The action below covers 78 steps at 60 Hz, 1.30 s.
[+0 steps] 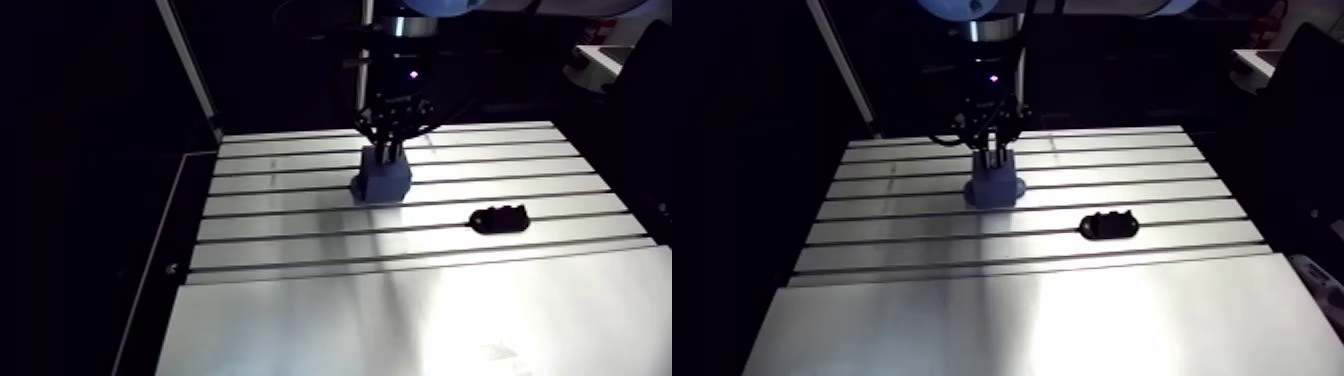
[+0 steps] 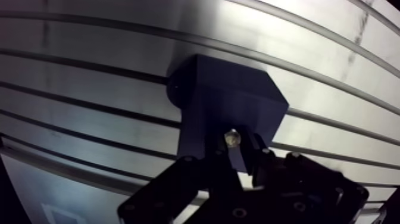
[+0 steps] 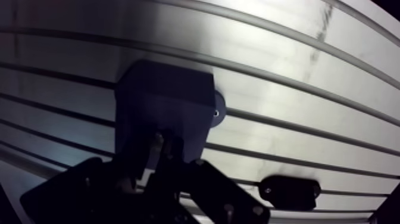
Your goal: Pick up the M10 bolt and insert it into the hex recess until seated.
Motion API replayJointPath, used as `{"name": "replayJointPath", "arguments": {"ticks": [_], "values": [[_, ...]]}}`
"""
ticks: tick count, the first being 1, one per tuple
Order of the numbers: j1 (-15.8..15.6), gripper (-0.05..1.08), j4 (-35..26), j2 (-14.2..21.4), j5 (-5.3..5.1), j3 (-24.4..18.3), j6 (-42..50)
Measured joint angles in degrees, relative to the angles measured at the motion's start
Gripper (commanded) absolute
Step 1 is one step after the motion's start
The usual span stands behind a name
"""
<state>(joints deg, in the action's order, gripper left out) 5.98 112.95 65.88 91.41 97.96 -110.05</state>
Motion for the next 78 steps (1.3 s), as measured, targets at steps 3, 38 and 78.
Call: {"name": "replayJointPath", "arguments": {"ticks": [3, 38, 78], "values": [[0.00, 0.75, -0.06, -0.01, 0.01, -0.03, -0.26], [-0.13, 0.75, -0.22, -0.18, -0.04, -0.25, -3.96], [-0.35, 0.76, -0.91, -0.19, -0.05, -0.89, -5.93]]}}
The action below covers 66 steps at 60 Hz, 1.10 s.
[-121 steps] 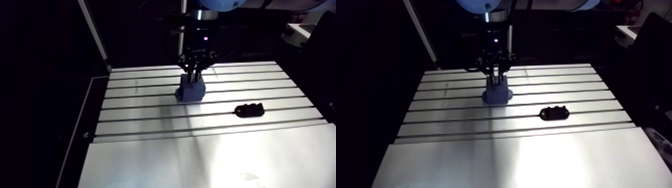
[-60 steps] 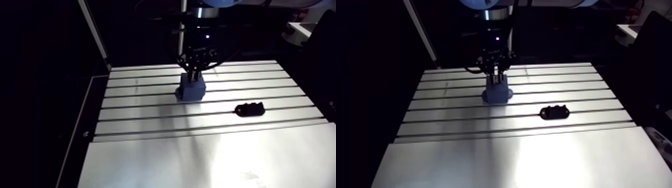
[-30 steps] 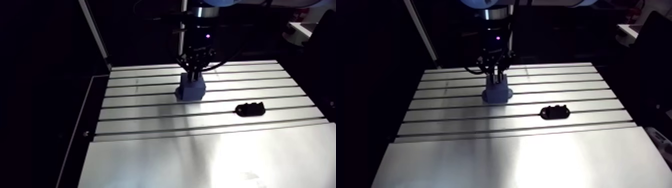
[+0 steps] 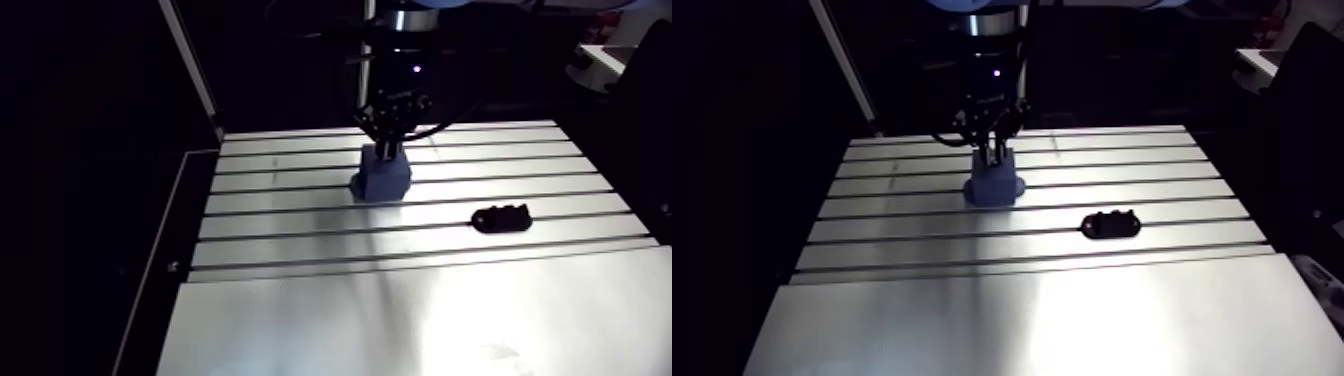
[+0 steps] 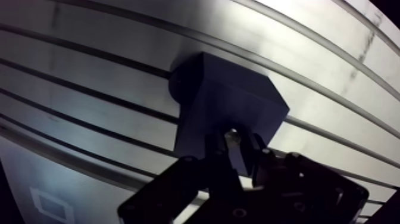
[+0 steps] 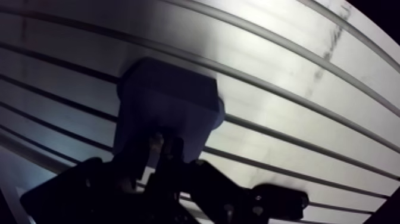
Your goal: Pick up the M10 bolt and insert it into the hex recess until seated.
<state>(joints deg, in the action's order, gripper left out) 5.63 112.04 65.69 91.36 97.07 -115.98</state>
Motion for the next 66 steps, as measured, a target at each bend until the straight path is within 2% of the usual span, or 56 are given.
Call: {"name": "replayJointPath", "arguments": {"ticks": [66], "values": [[-0.21, 0.76, -0.17, -0.09, 0.07, -0.10, -6.79]]}}
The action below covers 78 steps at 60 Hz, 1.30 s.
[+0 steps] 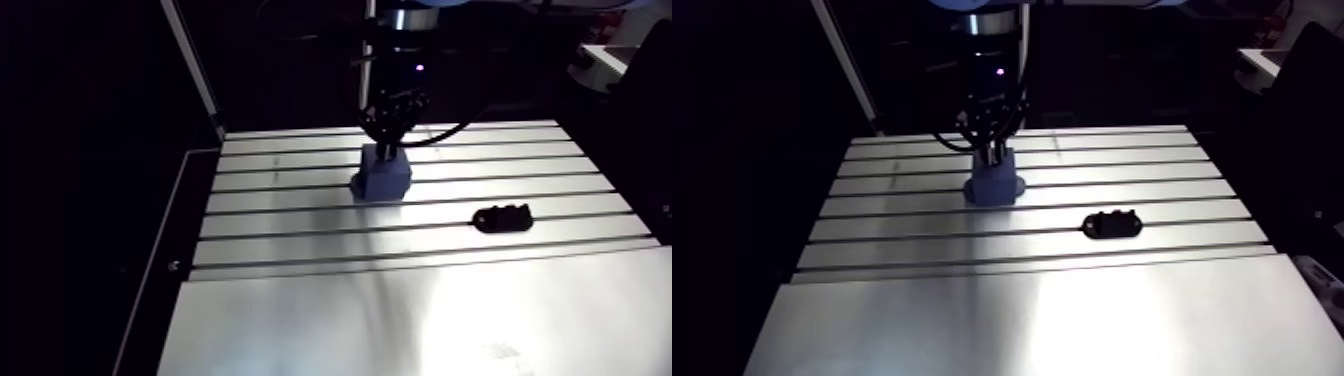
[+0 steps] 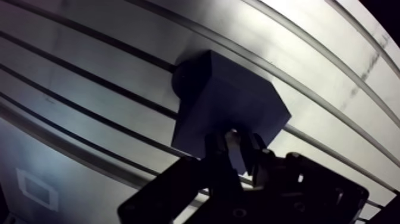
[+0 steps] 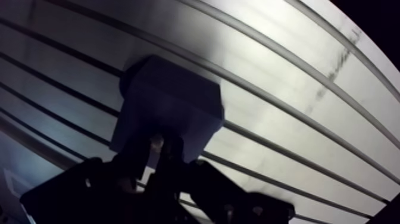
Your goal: Pick up the M10 bolt and insert it into the hex recess until seated.
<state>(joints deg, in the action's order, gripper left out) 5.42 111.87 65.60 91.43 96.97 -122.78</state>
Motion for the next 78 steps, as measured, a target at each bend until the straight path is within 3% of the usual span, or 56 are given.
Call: {"name": "replayJointPath", "arguments": {"ticks": [46, 48, 50, 55, 56, 62, 78], "values": [[-0.29, 0.73, -0.60, 0.13, -0.36, -0.22, -6.07], [-0.30, 0.69, -0.60, 0.13, -0.36, -0.24, -6.12], [-0.30, 0.51, -0.60, 0.12, -0.35, -0.25, -6.17], [-0.31, 0.37, -0.51, 0.10, -0.30, -0.22, -6.16], [-0.32, 0.21, -0.48, 0.11, -0.29, -0.21, -6.15], [-0.35, 0.02, -0.20, 0.15, -0.19, -0.04, -5.98], [-0.75, 0.01, 0.69, 0.52, -0.36, 0.14, -5.53]]}}
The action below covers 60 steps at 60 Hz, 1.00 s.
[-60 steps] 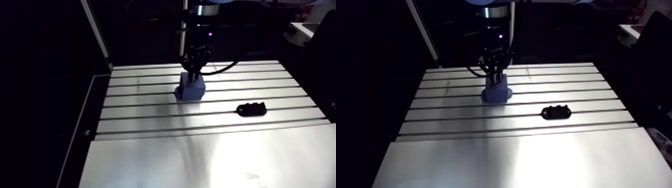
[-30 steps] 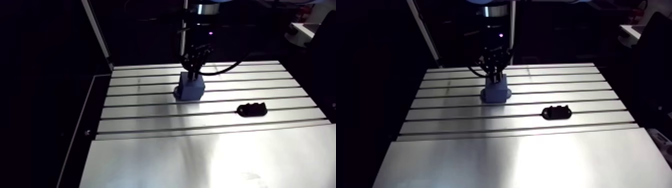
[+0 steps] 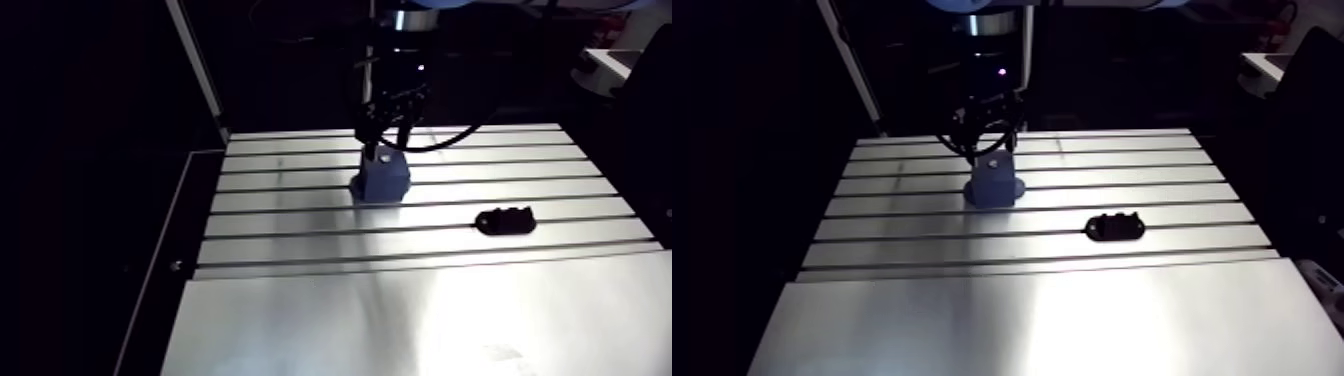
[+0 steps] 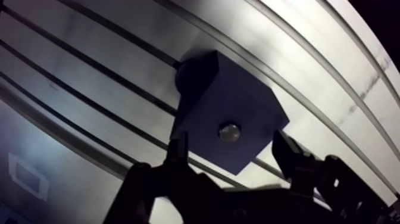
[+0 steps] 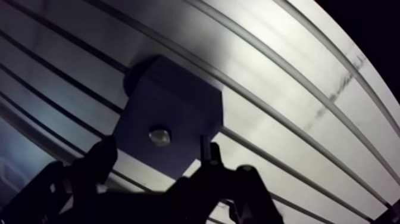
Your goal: Pick up the M10 bolt and insert it into the hex recess until seated.
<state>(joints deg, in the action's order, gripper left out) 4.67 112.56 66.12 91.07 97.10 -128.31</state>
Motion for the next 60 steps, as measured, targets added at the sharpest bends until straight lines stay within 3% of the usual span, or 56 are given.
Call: {"name": "replayJointPath", "arguments": {"ticks": [32, 48, 51, 52, 53, 54, 55, 56, 57, 59, 60], "values": [[-0.59, 0.01, 0.92, 3.45, -1.04, -1.12, 4.41], [-0.55, 0.01, -3.66, 4.53, -0.83, -3.38, 16.87], [-0.55, 0.12, -5.23, 4.61, -0.77, -4.03, 19.75], [-0.55, 0.27, -5.71, 4.62, -0.74, -4.24, 20.58], [-0.55, 0.27, -6.24, 4.64, -0.70, -4.45, 21.49], [-0.55, 0.46, -6.69, 4.66, -0.67, -4.63, 22.24], [-0.55, 0.46, -7.11, 4.67, -0.64, -4.79, 22.95], [-0.55, 0.64, -7.53, 4.68, -0.62, -4.94, 23.69], [-0.55, 0.64, -7.87, 4.69, -0.58, -5.07, 24.30], [-0.54, 0.96, -8.68, 4.70, -0.48, -5.36, 25.93], [-0.54, 0.96, -8.92, 4.69, -0.45, -5.44, 26.48]]}}
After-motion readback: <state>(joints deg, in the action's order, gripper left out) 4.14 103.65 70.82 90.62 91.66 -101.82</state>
